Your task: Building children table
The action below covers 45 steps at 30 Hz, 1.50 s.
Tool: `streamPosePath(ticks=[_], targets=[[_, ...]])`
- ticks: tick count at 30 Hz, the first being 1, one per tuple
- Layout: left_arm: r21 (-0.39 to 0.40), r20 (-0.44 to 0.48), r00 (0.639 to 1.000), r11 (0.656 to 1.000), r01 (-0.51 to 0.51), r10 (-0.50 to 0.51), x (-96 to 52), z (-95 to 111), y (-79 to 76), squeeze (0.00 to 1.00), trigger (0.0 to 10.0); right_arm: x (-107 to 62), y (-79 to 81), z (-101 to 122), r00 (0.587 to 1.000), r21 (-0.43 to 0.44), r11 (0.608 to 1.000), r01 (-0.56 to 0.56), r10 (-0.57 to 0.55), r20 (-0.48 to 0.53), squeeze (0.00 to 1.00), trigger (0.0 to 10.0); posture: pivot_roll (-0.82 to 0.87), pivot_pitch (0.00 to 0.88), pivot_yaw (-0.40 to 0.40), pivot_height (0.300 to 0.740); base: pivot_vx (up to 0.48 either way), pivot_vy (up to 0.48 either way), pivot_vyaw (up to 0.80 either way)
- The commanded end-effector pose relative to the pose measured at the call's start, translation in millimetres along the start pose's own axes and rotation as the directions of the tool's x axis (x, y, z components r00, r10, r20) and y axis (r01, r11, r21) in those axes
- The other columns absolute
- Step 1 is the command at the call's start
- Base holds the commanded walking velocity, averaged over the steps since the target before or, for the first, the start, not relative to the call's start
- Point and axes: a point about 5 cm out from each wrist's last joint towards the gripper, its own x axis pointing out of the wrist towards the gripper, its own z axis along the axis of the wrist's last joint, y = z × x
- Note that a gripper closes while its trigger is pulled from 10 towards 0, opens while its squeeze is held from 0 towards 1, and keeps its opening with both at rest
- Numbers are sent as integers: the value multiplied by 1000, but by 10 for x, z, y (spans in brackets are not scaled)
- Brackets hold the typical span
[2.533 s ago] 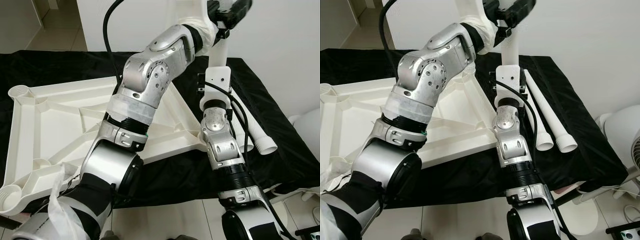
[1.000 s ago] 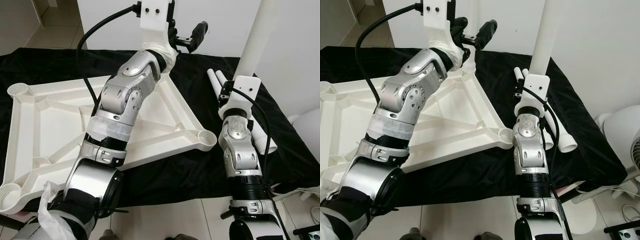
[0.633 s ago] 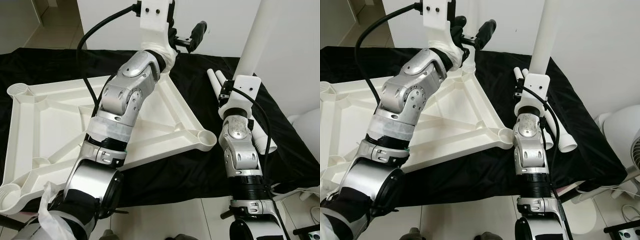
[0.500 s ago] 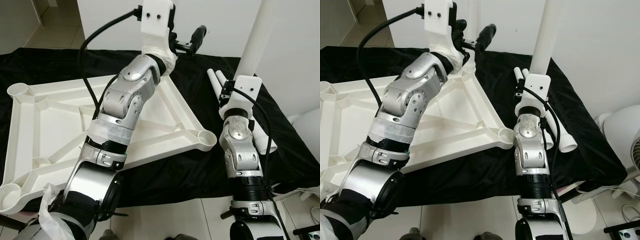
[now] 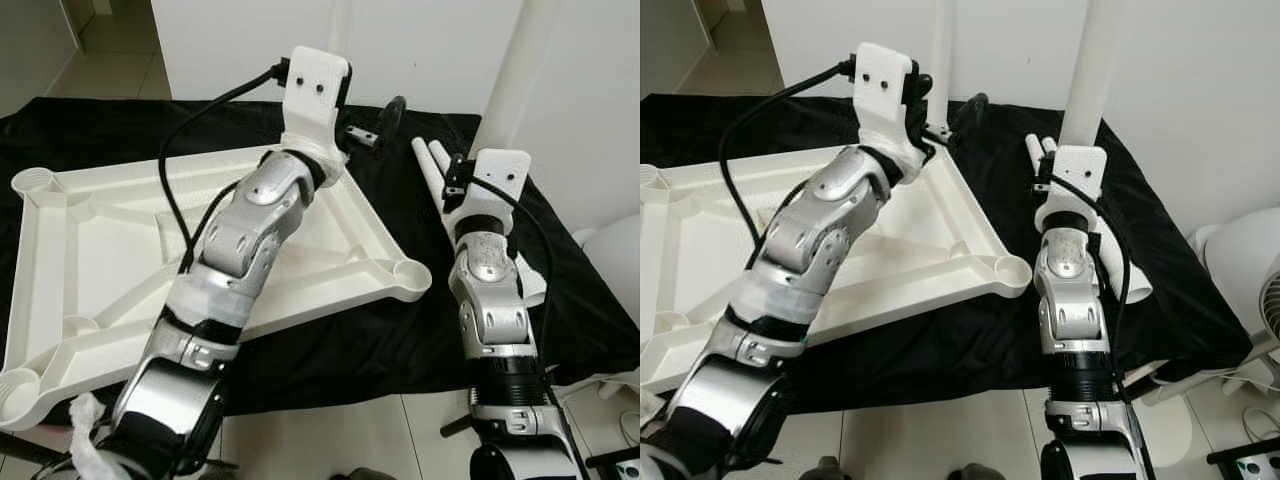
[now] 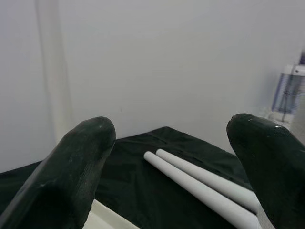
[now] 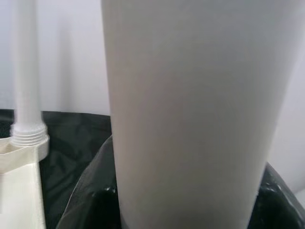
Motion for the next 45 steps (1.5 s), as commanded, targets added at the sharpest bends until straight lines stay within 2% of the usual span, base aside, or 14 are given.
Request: streamPosePath(ticks=[1, 3, 6, 8, 14, 19, 25, 28, 32, 33, 34, 35, 41, 45], targets=[[25, 12, 954, 954, 300, -301, -54, 7, -205, 0, 10000, -9, -46, 53, 999, 3, 1000, -11, 11, 39, 0, 10000, 18, 0, -60, 740, 0, 0, 0], [25, 12, 954, 954, 300, -301, -54, 7, -205, 0, 10000, -9, -46, 53, 999, 3, 1000, -11, 11, 39, 0, 10000, 18, 0, -60, 740, 0, 0, 0], [37, -34, 922, 921, 388, -386, -214, -157, -292, 0, 10000, -98, -70, -1, 996, 32, 997, -73, 71, 56, 0, 10000, 27, 4, -56, 740, 0, 0, 0], [36, -42, 917, 916, 399, -398, -237, -182, -307, 0, 10000, -115, -75, -16, 995, 36, 996, -82, 80, 57, 0, 10000, 27, 4, -56, 740, 0, 0, 0], [36, -73, 914, 915, 401, -398, -293, -278, -337, 0, 10000, -190, -95, -91, 992, 34, 993, -115, 112, 58, 0, 10000, 31, 4, -46, 740, 0, 0, 0], [25, -135, 906, 912, 409, -402, -422, -480, -380, 0, 10000, -341, -172, -280, 989, 73, 986, -148, 146, 40, 0, 10000, 35, 2, -32, 740, 0, 0, 0], [20, -167, 900, 911, 412, -403, -495, -568, -372, 0, 10000, -400, -172, -379, 986, 101, 980, -169, 168, 19, 0, 10000, 41, 0, -24, 740, 0, 0, 0], [6, -224, 878, 900, 436, -423, -605, -690, -366, 0, 10000, -443, -169, -509, 982, 132, 973, -189, 191, -6, 0, 10000, 43, 0, -16, 740, 0, 0, 0], [17, -235, 867, 890, 455, -439, -638, -704, -367, 0, 10000, -440, -160, -535, 979, 142, 970, -199, 202, -9, 0, 10000, 43, 0, -16, 740, 0, 0, 0], [1, -269, 813, 844, 537, -517, -731, -724, -390, 0, 10000, -427, -137, -577, 974, 146, 964, -220, 225, -16, 0, 10000, 48, 0, -14, 740, 0, 0, 0], [1, -269, 813, 844, 537, -517, -731, -724, -390, 0, 10000, -427, -137, -577, 974, 146, 964, -220, 225, -16, 0, 10000, 48, 0, -14, 740, 0, 0, 0], [-10, -286, 790, 826, 563, -542, -769, -736, -396, 0, 10000, -421, -129, -597, 972, 147, 963, -227, 232, -19, 0, 10000, 48, 0, -14, 740, 0, 0, 0], [-47, -309, 737, 783, 620, -601, -862, -754, -449, 0, 10000, -413, -88, -672, 963, 152, 954, -260, 267, -31, 0, 10000, 53, 0, -17, 740, 0, 0, 0], [-61, -314, 719, 769, 637, -620, -899, -765, -486, 0, 10000, -392, -50, -694, 958, 164, 947, -277, 286, -28, 0, 10000, 55, 0, -21, 740, 0, 0, 0]])
